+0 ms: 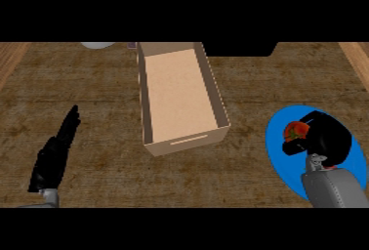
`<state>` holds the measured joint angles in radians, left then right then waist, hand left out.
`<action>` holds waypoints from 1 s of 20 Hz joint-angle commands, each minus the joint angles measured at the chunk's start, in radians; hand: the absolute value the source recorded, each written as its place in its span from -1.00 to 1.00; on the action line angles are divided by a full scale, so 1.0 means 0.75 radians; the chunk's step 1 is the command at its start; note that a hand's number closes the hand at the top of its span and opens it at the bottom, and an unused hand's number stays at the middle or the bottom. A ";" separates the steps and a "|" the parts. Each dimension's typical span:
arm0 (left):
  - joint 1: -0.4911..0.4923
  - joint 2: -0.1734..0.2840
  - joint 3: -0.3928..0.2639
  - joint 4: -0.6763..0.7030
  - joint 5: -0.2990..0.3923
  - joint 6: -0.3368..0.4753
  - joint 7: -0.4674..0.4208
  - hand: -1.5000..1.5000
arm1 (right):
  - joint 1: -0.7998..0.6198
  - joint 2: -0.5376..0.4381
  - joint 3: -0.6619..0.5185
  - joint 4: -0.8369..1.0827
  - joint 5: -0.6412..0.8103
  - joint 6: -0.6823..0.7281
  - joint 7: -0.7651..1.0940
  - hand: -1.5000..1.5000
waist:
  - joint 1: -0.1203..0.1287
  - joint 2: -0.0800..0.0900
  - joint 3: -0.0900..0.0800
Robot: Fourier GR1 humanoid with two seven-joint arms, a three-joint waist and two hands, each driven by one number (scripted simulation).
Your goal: Pick the tomato from the plate and place it in the cardboard box
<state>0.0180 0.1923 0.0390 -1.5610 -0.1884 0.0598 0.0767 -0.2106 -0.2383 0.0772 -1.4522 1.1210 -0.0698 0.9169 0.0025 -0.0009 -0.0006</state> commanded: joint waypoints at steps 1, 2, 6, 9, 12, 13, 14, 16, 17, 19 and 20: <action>-0.073 -0.009 0.024 0.025 0.003 -0.003 0.030 0.00 | 0.042 0.001 0.043 -0.116 0.102 0.015 0.033 1.00 | -0.006 0.000 0.000; -0.057 0.043 0.046 -0.062 0.040 -0.067 0.102 0.00 | 0.051 0.056 0.102 -0.077 0.127 -0.003 0.023 1.00 | -0.002 0.000 0.001; 0.028 0.036 0.057 -0.007 0.038 -0.053 -0.009 0.00 | 0.179 0.182 0.359 -0.222 0.168 0.156 0.067 1.00 | 0.000 -0.003 0.000; -0.014 -0.005 0.034 0.043 -0.007 -0.011 -0.010 0.00 | 0.303 0.130 0.412 -0.435 0.141 0.278 0.044 1.00 | -0.013 -0.002 0.000; -0.023 -0.018 0.007 -0.017 -0.038 -0.003 0.050 0.00 | 0.180 0.166 0.455 -0.506 0.263 0.432 0.180 1.00 | -0.005 -0.001 0.000; -0.160 -0.020 0.043 0.171 -0.022 -0.004 0.011 0.00 | 0.170 0.149 0.423 -0.564 0.254 0.437 0.166 1.00 | -0.014 0.001 0.000; -0.011 -0.033 0.017 0.030 -0.031 0.002 -0.022 0.00 | 0.224 0.178 0.475 -0.661 0.288 0.450 0.210 1.00 | -0.007 -0.002 0.000; 0.002 -0.010 0.012 -0.065 -0.034 -0.025 0.087 0.00 | 0.191 0.239 0.493 -0.640 0.320 0.415 0.220 1.00 | -0.002 -0.001 0.001; -0.010 -0.014 0.031 -0.008 -0.029 -0.008 0.019 0.00 | 0.255 0.177 0.489 -0.831 0.253 0.451 0.143 1.00 | -0.012 -0.004 0.000; 0.021 0.041 0.057 -0.038 0.014 -0.074 0.043 0.00 | 0.143 0.258 0.493 -0.857 0.242 0.347 0.115 1.00 | 0.000 -0.007 0.000; -0.023 -0.065 -0.027 -0.004 -0.068 0.021 0.037 0.00 | 0.062 0.233 0.439 -0.812 0.211 0.315 0.032 1.00 | -0.003 -0.001 0.001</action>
<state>0.0111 0.1735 0.0488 -1.5678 -0.2110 0.0521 0.1026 -0.0812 -0.0872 0.4190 -1.9894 1.3043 0.1925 0.9726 -0.0012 -0.0028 -0.0001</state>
